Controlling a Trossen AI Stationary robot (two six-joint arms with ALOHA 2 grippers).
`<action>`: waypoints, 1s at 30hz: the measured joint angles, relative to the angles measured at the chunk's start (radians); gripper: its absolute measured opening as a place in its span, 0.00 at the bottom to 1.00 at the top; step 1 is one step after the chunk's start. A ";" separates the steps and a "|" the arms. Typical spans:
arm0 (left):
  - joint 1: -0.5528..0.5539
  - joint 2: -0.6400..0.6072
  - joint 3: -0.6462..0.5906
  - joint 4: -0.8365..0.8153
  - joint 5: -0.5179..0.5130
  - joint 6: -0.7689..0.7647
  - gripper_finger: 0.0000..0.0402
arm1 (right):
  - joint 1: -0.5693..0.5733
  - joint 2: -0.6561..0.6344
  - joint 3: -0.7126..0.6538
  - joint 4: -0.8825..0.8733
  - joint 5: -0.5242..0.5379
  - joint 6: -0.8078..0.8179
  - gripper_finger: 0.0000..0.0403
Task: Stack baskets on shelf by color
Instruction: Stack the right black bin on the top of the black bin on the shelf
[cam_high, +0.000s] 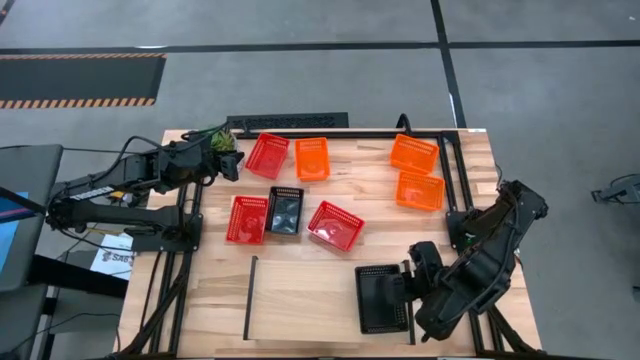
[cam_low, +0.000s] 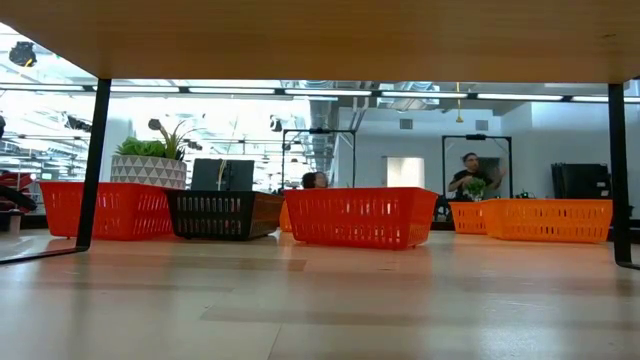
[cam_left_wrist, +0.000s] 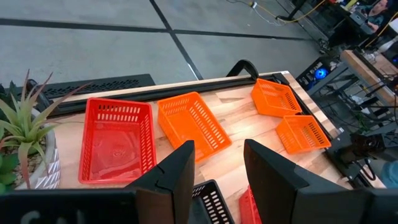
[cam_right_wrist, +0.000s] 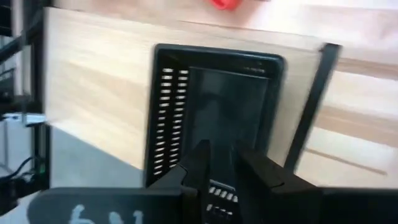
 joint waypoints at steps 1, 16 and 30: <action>0.000 0.000 0.000 0.000 0.000 0.000 0.31 | 0.000 0.000 0.000 -0.031 -0.020 0.025 0.21; 0.000 0.000 0.000 -0.001 0.021 0.000 0.31 | -0.055 0.076 -0.059 -0.054 -0.229 0.004 0.12; 0.000 0.000 0.000 -0.001 0.084 0.048 0.31 | -0.183 0.120 -0.060 0.010 -0.228 -0.188 0.05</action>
